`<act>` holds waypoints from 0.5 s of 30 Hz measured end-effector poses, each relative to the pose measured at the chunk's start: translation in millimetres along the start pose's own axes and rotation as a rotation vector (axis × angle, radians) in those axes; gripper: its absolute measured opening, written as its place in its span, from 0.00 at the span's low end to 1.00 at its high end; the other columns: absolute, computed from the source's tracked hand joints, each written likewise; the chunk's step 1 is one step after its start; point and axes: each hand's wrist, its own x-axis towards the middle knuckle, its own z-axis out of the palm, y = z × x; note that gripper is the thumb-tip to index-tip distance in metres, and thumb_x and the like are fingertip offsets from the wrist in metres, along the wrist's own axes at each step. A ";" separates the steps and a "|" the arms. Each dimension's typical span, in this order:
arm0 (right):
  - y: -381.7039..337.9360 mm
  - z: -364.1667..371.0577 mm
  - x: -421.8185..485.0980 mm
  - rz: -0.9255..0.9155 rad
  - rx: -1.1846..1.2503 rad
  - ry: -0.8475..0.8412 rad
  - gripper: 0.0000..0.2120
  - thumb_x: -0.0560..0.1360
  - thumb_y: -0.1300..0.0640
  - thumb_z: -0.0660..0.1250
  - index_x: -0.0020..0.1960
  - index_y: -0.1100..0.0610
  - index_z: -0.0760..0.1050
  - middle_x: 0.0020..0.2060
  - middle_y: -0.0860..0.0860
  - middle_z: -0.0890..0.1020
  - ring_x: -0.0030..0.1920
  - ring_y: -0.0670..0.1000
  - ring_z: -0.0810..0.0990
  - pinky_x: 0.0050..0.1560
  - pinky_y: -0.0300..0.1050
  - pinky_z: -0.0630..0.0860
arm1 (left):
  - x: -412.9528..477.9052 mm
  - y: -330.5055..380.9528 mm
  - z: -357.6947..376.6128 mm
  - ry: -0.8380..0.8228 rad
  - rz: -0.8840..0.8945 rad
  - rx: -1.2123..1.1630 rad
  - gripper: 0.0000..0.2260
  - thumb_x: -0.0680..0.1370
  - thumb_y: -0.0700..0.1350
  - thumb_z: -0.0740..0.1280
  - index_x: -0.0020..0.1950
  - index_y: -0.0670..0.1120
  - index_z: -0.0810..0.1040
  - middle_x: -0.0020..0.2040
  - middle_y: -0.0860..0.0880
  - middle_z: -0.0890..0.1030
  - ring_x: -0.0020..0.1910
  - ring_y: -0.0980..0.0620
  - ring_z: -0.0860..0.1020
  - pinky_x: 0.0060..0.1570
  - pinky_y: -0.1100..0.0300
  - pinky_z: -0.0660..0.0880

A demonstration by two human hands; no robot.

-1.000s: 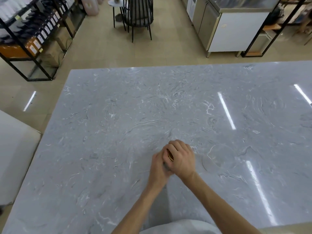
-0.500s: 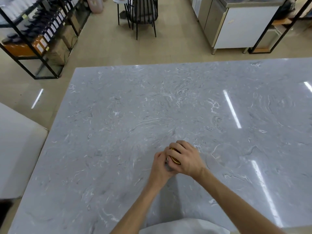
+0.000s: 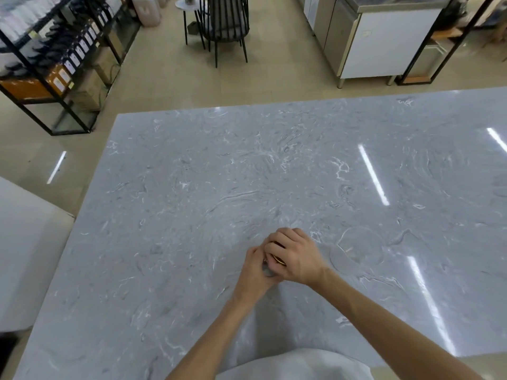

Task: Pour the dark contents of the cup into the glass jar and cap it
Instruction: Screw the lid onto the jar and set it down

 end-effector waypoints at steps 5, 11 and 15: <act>-28.1 10.8 14.9 0.394 0.033 0.105 0.03 0.71 0.56 0.70 0.39 0.54 0.79 0.40 0.47 0.83 0.47 0.51 0.82 0.42 0.46 0.73 | -14.8 2.7 28.0 0.229 -0.109 0.050 0.19 0.72 0.39 0.76 0.62 0.40 0.80 0.62 0.37 0.79 0.58 0.44 0.81 0.53 0.57 0.77; -29.0 -22.5 14.6 0.419 0.242 -0.049 0.08 0.77 0.53 0.69 0.55 0.52 0.81 0.55 0.47 0.82 0.62 0.51 0.77 0.60 0.48 0.70 | -5.9 20.8 14.2 0.117 -0.177 -0.181 0.27 0.69 0.49 0.80 0.66 0.55 0.75 0.61 0.58 0.78 0.61 0.48 0.80 0.53 0.61 0.82; -40.4 -48.8 -11.3 0.772 0.353 0.142 0.11 0.81 0.53 0.62 0.61 0.51 0.77 0.57 0.45 0.80 0.59 0.47 0.75 0.61 0.51 0.73 | -4.7 37.5 6.2 0.165 -0.171 -0.338 0.30 0.70 0.52 0.83 0.68 0.51 0.77 0.58 0.49 0.86 0.58 0.44 0.84 0.56 0.43 0.83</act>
